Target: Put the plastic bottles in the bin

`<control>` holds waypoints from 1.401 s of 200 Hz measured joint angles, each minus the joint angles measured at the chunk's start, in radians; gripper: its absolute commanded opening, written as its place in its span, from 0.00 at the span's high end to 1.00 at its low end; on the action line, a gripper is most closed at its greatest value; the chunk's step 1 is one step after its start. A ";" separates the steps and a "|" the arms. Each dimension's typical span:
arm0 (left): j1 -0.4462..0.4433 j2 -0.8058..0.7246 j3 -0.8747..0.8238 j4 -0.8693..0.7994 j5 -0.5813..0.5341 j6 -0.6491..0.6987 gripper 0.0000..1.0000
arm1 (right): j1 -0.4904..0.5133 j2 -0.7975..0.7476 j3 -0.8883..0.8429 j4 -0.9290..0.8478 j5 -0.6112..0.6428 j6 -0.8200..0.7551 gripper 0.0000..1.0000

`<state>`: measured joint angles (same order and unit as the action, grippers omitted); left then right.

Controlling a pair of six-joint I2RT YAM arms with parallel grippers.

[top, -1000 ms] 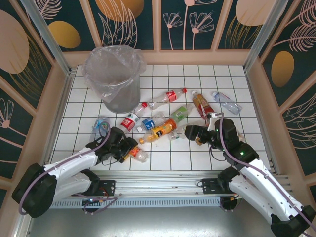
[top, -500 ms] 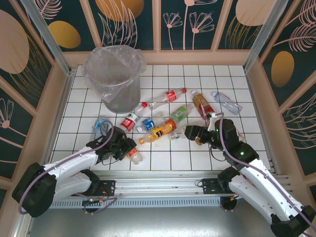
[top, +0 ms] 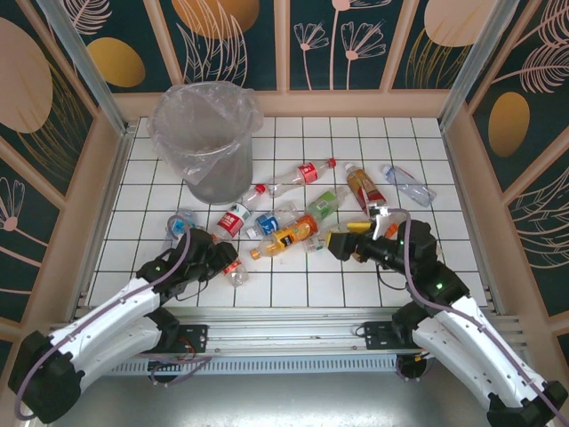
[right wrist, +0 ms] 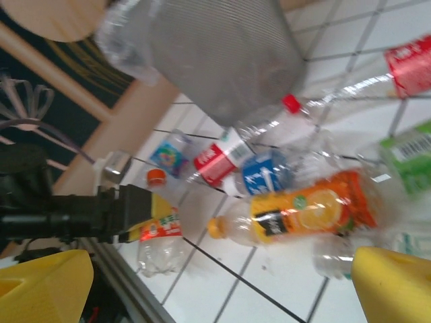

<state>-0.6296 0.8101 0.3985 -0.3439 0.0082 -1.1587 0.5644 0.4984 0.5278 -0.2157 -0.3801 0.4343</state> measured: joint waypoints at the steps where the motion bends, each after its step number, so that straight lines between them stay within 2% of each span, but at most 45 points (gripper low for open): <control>1: 0.000 -0.005 0.000 -0.002 -0.003 0.001 0.49 | 0.000 -0.001 0.000 0.002 -0.002 -0.001 0.01; 24: 0.000 -0.055 0.013 -0.037 -0.052 0.021 0.48 | 0.000 -0.032 -0.026 0.084 -0.098 -0.030 0.01; 53: 0.000 -0.040 0.105 -0.104 -0.123 0.084 0.49 | 0.000 -0.087 -0.084 0.165 -0.194 -0.063 0.01; 113: 0.000 0.027 0.386 -0.182 -0.202 0.249 0.49 | 0.000 -0.259 -0.149 0.272 -0.239 -0.149 0.01; 165: 0.000 0.167 0.710 -0.268 -0.245 0.356 0.48 | 0.000 -0.290 -0.149 0.280 -0.192 -0.187 0.01; 238: 0.005 0.480 1.124 -0.335 -0.369 0.515 0.48 | 0.000 -0.374 -0.149 0.280 -0.040 -0.228 0.01; 257: 0.026 0.561 1.218 -0.347 -0.382 0.552 0.48 | 0.000 -0.385 -0.149 0.281 -0.012 -0.239 0.01; 280: 0.097 0.637 1.314 -0.349 -0.375 0.592 0.49 | 0.000 -0.385 -0.147 0.283 0.018 -0.256 0.01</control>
<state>-0.5331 1.4467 1.7126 -0.6933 -0.3664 -0.5663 0.5648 0.1131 0.3805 0.0673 -0.3622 0.1780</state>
